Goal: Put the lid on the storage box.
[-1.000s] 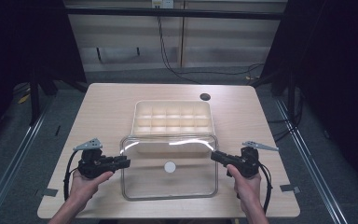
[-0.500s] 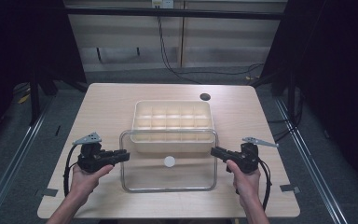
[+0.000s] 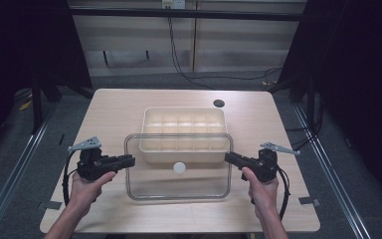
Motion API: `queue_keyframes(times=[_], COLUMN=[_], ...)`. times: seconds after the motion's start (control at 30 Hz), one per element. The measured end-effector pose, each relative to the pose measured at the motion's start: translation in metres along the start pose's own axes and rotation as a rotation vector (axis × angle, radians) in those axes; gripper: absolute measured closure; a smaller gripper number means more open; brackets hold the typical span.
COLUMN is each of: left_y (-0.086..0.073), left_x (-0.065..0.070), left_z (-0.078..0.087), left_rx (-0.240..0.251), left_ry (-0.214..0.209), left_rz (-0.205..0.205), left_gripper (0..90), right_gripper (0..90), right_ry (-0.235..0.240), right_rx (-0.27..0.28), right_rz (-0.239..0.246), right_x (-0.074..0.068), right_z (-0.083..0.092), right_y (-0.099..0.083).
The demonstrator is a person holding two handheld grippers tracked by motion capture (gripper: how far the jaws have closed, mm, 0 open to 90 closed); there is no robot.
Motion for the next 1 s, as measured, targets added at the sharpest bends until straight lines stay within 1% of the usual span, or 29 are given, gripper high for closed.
queue_keyframes(times=[0.03, 0.07, 0.17, 0.4, 0.7, 0.77, 0.8, 0.93, 0.97, 1.0], left_y=[0.002, 0.003, 0.006, 0.012, 0.03, 0.033, 0.035, 0.041, 0.043, 0.044], left_x=[0.0, 0.001, 0.0, -0.001, 0.0, -0.001, 0.0, -0.002, -0.002, -0.002], left_z=[0.001, 0.002, 0.003, 0.003, 0.008, 0.009, 0.009, 0.009, 0.009, 0.009], left_rx=[0.001, 0.008, 0.002, 0.012, 0.033, 0.034, 0.038, 0.039, 0.047, 0.044], left_ry=[0.003, 0.001, 0.006, 0.008, 0.019, 0.023, 0.021, 0.032, 0.029, 0.034], left_rz=[-0.008, -0.005, -0.007, -0.001, -0.015, -0.023, -0.018, -0.021, -0.017, -0.021], left_gripper=[74.1, 74.3, 74.2, 74.1, 73.9, 73.9, 73.9, 73.9, 73.9, 73.9], right_gripper=[73.8, 73.9, 73.9, 74.0, 73.8, 73.8, 73.7, 73.5, 73.4, 73.4], right_ry=[0.002, 0.005, 0.009, 0.007, -0.011, -0.012, -0.015, -0.019, -0.021, -0.023], right_rx=[0.007, 0.01, 0.015, 0.029, 0.052, 0.056, 0.058, 0.067, 0.068, 0.07], right_rz=[0.005, 0.005, 0.004, 0.009, 0.035, 0.036, 0.039, 0.038, 0.034, 0.038], right_x=[0.0, -0.001, -0.001, -0.001, -0.006, -0.007, -0.006, -0.005, -0.005, -0.005], right_z=[0.001, 0.001, 0.001, 0.003, 0.009, 0.01, 0.011, 0.01, 0.01, 0.01], right_y=[0.001, 0.002, 0.005, 0.013, 0.033, 0.037, 0.039, 0.046, 0.048, 0.05])
Point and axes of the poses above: each handheld gripper's, and its own axes: z roughly backward along the jaws, y roughly out of its top, x roughly to its right, the point moved 4 cm from there along -z, roughly forward along the jaws, and after that the axes turned 13 degrees about -x, right-handed, at the moved point
